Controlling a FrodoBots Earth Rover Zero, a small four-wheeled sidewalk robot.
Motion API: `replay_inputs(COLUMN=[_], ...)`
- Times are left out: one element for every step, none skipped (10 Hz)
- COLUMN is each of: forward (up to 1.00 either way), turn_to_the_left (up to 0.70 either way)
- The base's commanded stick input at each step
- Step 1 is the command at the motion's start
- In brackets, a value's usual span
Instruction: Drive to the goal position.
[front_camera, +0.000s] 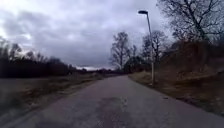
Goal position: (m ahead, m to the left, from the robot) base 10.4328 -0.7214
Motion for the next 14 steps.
replay_inputs(forward=[0.50,0.50,0.50,0.50,0.50,0.50,0.50,0.50,0.50,0.50,0.50,0.50,0.50,0.50], turn_to_the_left=[0.00,0.00,0.00,0.00,0.00,0.00,0.00,0.00,0.00,0.00,0.00,0.00,0.00,0.00])
